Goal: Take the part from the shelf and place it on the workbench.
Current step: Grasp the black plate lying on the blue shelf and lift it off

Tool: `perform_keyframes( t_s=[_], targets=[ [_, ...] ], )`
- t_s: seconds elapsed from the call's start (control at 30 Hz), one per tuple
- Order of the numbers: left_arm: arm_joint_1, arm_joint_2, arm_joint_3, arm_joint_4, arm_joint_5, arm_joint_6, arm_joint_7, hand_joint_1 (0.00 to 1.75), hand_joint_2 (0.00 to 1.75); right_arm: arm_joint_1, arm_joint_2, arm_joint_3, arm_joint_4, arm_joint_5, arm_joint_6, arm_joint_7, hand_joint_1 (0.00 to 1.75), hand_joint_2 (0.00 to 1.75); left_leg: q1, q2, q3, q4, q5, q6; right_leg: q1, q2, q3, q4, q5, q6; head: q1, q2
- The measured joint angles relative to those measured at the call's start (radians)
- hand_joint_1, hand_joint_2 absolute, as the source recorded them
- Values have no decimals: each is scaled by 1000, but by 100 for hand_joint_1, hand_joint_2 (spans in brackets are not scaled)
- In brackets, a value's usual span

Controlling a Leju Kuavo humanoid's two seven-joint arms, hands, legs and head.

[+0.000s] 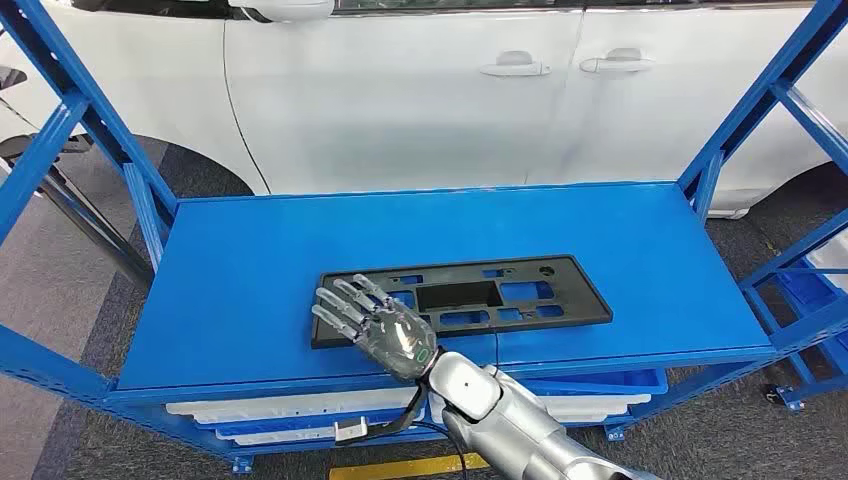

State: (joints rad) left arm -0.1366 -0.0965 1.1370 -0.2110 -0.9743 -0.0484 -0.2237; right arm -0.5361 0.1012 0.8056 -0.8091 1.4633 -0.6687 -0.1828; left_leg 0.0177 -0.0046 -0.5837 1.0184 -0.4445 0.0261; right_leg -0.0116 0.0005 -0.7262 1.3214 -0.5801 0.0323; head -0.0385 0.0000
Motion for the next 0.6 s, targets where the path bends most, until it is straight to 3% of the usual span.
perform_keyframes(
  t_s=[0.07,0.13,0.2,0.3,0.37,0.47,0.5,0.53,0.57,0.6],
  targets=[
    [0,0,-1,0,0,0,1,0,0,-13,15,10,36,5,0,4,0,175,-1,-2,1,0,0,0,1,0,25,-58,40,-5,0,0],
    [0,-1,-4,0,0,1,3,0,0,-39,42,27,93,11,-1,14,0,175,-3,-5,4,0,-2,-3,6,0,88,-195,109,-21,0,0],
    [0,-2,-8,0,1,1,3,0,0,-62,63,40,136,12,0,20,0,175,-4,-5,4,-1,-2,-11,14,0,130,-292,139,-33,0,0],
    [0,-2,-10,0,2,3,4,0,0,-86,88,50,186,9,1,22,0,175,-2,-3,5,-7,-1,-29,15,2,138,-317,141,-42,0,0],
    [0,0,-10,0,3,4,3,0,0,-99,102,55,211,7,2,22,0,175,-3,-2,-5,23,-24,-38,8,0,149,-336,149,-50,0,0],
    [3,1,-10,0,5,4,2,0,0,-109,119,63,244,7,4,26,0,175,-2,-1,-87,198,-111,-46,7,-3,155,-344,151,-56,0,0],
    [6,2,-10,0,6,4,2,0,0,-110,123,66,253,8,4,30,0,175,-1,-1,-114,251,-126,-49,8,-3,154,-343,150,-57,0,0],
    [8,3,-10,0,7,4,1,0,0,-113,125,68,263,9,5,38,0,175,0,-1,-126,271,-123,-52,8,-2,154,-341,149,-57,0,0],
    [10,4,-10,0,9,4,0,0,0,-117,129,69,273,10,6,48,0,175,2,0,-118,252,-100,-54,8,-2,155,-338,147,-56,0,0],
    [11,6,-10,0,10,4,-2,0,0,-123,132,70,284,12,7,60,0,175,3,0,-92,196,-63,-55,7,0,155,-334,144,-53,0,0]
  ],
)
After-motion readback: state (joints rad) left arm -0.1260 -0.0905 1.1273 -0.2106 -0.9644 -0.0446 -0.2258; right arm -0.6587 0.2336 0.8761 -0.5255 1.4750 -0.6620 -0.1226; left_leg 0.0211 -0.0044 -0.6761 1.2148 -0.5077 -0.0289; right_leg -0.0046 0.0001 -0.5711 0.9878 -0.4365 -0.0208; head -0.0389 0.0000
